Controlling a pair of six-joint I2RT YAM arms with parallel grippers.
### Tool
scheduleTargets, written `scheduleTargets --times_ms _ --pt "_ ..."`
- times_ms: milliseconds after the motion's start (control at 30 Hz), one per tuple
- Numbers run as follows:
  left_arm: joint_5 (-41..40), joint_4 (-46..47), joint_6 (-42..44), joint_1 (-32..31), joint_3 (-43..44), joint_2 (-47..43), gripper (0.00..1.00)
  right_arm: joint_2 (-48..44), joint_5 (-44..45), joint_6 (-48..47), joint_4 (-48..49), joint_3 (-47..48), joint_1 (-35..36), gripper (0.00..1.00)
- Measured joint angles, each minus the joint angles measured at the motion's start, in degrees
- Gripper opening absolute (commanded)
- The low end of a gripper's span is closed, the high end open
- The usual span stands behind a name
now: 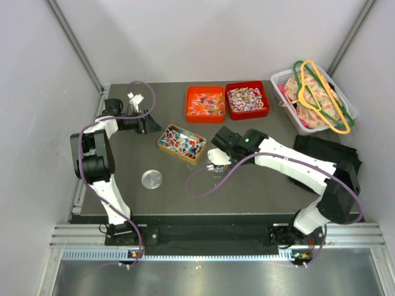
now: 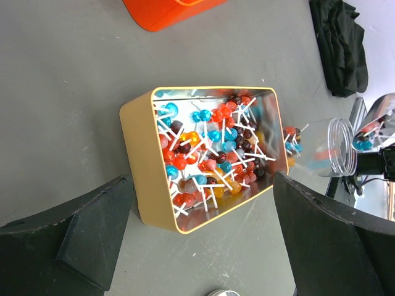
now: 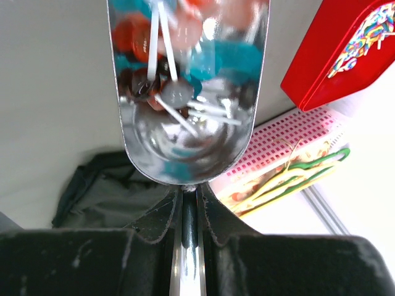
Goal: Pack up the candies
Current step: Place the fake candies in the packing bottle, then adjust the spatula.
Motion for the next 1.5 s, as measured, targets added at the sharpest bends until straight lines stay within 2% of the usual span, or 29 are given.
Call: scheduleTargets --times_ms 1133,1267,1500 --pt "1.07 3.30 -1.20 0.00 -3.39 0.00 0.99 3.21 7.72 -3.67 -1.81 1.73 1.42 0.00" --pt "1.46 4.72 -2.05 0.00 -4.44 0.00 0.99 4.20 7.58 -4.15 -2.78 4.44 1.68 0.00" --pt "1.88 5.46 -2.45 0.00 -4.96 0.00 0.99 5.68 4.57 -3.15 -4.59 16.44 1.42 0.00"
